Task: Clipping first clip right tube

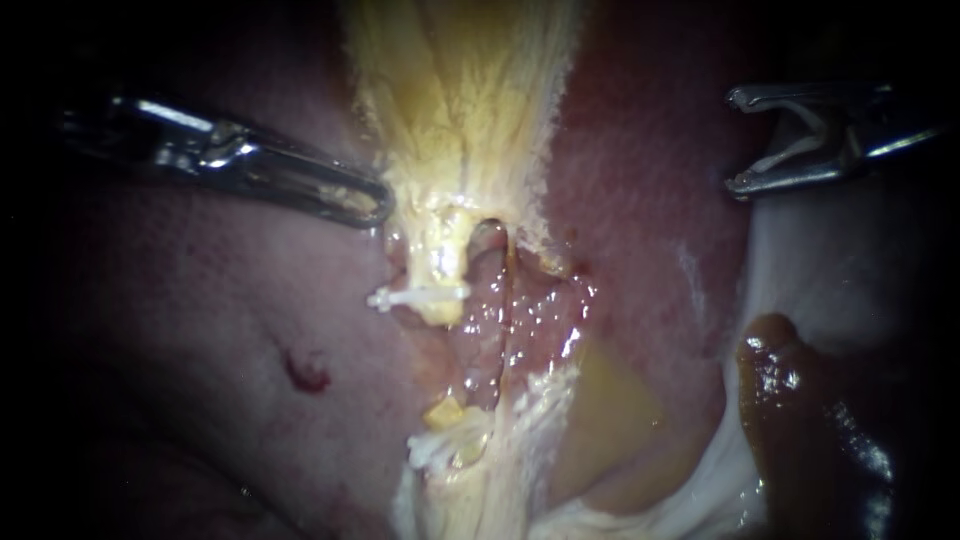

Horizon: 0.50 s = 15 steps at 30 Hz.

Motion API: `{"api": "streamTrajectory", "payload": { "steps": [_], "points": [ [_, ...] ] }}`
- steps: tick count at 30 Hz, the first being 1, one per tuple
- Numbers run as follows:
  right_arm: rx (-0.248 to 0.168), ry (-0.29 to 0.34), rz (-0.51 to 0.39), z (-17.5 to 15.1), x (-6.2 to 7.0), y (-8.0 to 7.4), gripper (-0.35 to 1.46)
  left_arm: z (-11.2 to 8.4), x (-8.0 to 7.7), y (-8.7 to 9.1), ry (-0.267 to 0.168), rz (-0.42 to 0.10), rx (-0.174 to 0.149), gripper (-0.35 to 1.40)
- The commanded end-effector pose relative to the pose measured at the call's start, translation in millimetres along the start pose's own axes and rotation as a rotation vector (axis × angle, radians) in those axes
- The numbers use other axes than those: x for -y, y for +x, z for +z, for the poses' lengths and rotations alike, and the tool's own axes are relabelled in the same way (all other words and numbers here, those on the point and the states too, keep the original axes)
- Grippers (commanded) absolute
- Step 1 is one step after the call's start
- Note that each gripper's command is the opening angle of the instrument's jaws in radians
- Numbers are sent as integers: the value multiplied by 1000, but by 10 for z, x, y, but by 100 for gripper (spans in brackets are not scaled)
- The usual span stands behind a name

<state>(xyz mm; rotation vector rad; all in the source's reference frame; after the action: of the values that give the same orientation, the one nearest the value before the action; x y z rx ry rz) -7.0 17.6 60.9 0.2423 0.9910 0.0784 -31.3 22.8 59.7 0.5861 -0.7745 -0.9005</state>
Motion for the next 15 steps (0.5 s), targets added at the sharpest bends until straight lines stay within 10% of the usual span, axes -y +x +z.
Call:
{"api": "streamTrajectory", "payload": {
  "steps": [1, 15],
  "points": [
    [0, 0, 0, 0, 0, 0, 48, -5, 1, -3, -2, -4, 9, -35],
    [0, -1, 0, 1, 1, 0, 48, -43, 16, -24, -4, -11, 44, -35]
  ]
}}
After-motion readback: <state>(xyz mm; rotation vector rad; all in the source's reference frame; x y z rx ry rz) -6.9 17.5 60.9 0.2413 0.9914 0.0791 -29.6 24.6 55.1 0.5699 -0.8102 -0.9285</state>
